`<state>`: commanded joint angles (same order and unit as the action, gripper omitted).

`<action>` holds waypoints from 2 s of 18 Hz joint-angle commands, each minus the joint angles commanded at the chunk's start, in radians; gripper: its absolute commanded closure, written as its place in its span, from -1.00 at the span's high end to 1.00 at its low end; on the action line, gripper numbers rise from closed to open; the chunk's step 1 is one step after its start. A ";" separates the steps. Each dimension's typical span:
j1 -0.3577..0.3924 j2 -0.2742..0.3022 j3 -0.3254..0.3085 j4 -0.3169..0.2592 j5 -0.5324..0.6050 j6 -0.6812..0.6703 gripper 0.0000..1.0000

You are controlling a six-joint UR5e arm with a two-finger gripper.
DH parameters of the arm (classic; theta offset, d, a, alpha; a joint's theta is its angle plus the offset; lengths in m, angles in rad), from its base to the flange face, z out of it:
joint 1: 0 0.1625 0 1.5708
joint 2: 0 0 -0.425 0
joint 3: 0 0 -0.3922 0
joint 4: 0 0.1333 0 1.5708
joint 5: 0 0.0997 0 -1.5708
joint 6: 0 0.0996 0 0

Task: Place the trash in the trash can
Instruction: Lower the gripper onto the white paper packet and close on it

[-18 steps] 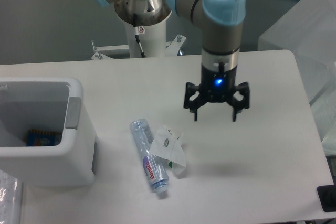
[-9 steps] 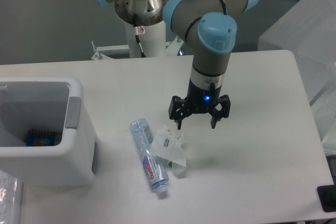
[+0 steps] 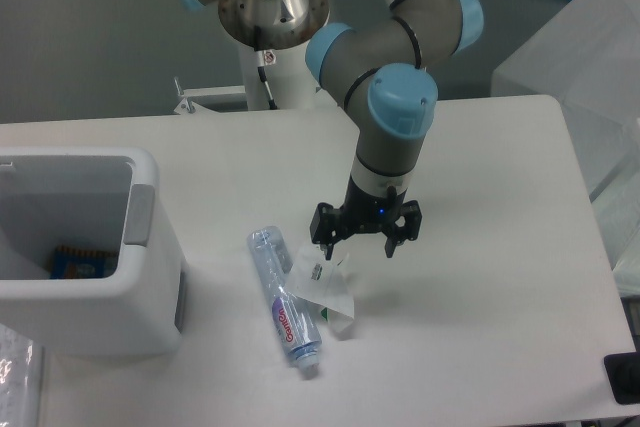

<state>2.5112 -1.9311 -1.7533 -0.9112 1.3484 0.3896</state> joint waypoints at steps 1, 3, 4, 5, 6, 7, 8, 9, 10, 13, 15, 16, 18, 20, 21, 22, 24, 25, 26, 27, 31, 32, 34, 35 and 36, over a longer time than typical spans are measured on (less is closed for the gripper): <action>-0.002 -0.014 0.002 0.002 0.002 0.000 1.00; -0.003 -0.025 0.005 0.002 0.002 -0.003 1.00; -0.003 -0.025 0.002 0.005 0.002 -0.003 1.00; -0.009 -0.026 0.000 0.005 0.002 -0.003 1.00; -0.011 -0.029 0.000 0.003 0.002 -0.005 1.00; -0.012 -0.035 0.000 0.003 0.002 -0.005 1.00; -0.014 -0.040 0.002 0.003 0.002 -0.009 1.00; -0.014 -0.043 0.003 0.006 0.002 -0.011 1.00; -0.017 -0.052 0.006 0.008 0.002 -0.012 1.00; -0.031 -0.063 0.005 0.014 0.002 -0.014 1.00; -0.031 -0.068 0.005 0.015 0.003 -0.014 1.00; -0.032 -0.069 0.002 0.023 0.003 -0.014 1.00; -0.043 -0.078 0.002 0.034 0.017 -0.014 1.00; -0.046 -0.092 0.000 0.043 0.054 -0.014 1.00; -0.054 -0.097 0.000 0.044 0.063 -0.014 1.00; -0.058 -0.098 0.000 0.044 0.063 -0.014 1.00; -0.058 -0.100 -0.002 0.046 0.064 -0.014 1.00; -0.058 -0.100 -0.005 0.048 0.064 -0.014 1.00; -0.058 -0.098 -0.008 0.049 0.064 -0.014 1.00; -0.058 -0.098 -0.008 0.049 0.064 -0.014 1.00; -0.060 -0.095 -0.009 0.046 0.064 -0.014 0.62; -0.061 -0.092 -0.009 0.045 0.064 -0.015 0.38; -0.063 -0.088 -0.017 0.043 0.064 -0.017 -0.33; -0.068 -0.085 -0.018 0.041 0.064 -0.023 -0.72; -0.068 -0.085 -0.020 0.041 0.063 -0.034 -1.00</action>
<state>2.4436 -2.0157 -1.7733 -0.8698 1.4113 0.3560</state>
